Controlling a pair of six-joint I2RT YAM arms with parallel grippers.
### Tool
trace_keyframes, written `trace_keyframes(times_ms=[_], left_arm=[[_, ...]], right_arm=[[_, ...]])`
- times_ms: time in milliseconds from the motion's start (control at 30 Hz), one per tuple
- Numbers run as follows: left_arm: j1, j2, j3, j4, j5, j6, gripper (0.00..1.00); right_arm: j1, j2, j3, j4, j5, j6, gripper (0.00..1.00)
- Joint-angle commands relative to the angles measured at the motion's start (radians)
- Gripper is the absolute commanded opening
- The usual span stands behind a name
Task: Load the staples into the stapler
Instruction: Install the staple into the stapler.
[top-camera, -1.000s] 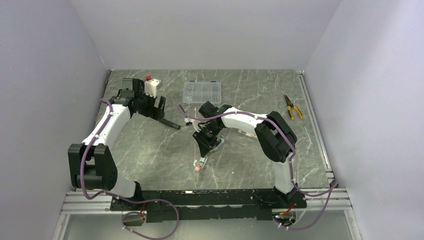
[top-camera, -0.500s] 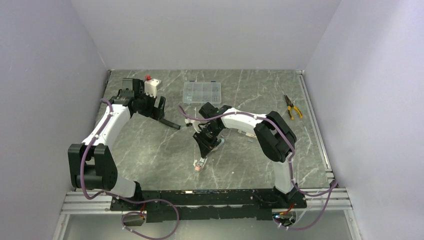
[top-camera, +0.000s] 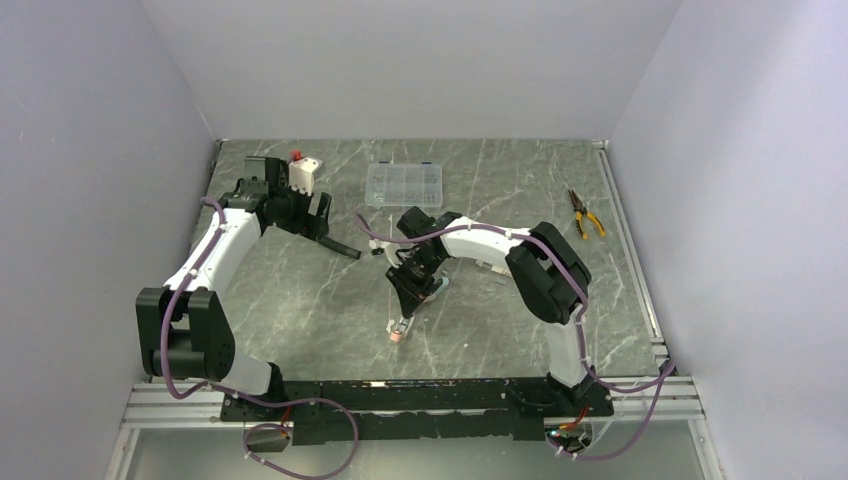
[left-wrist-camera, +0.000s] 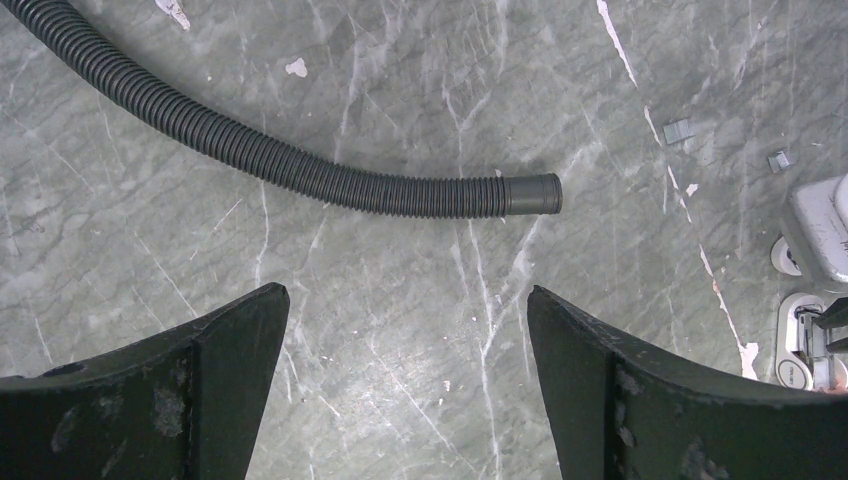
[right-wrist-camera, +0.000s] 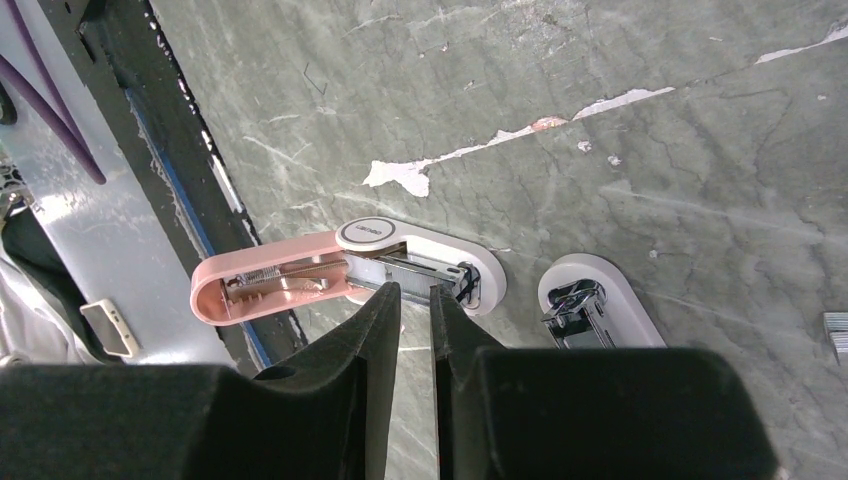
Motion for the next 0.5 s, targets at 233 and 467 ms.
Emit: trace_keyframes(times_ms=[233,467], left_arm=[[0.002,-0.015,0.016,0.018,0.176,0.069,0.95],[-0.081,-0.051,0.038,-0.123,0.465,0.277,0.95]], right_arm=[[-0.026,-0.15,-0.014,0.078,-0.057,-0.042,0.28],[-0.094,-0.303,-0.076,0.105,-0.14,-0.071,0.39]])
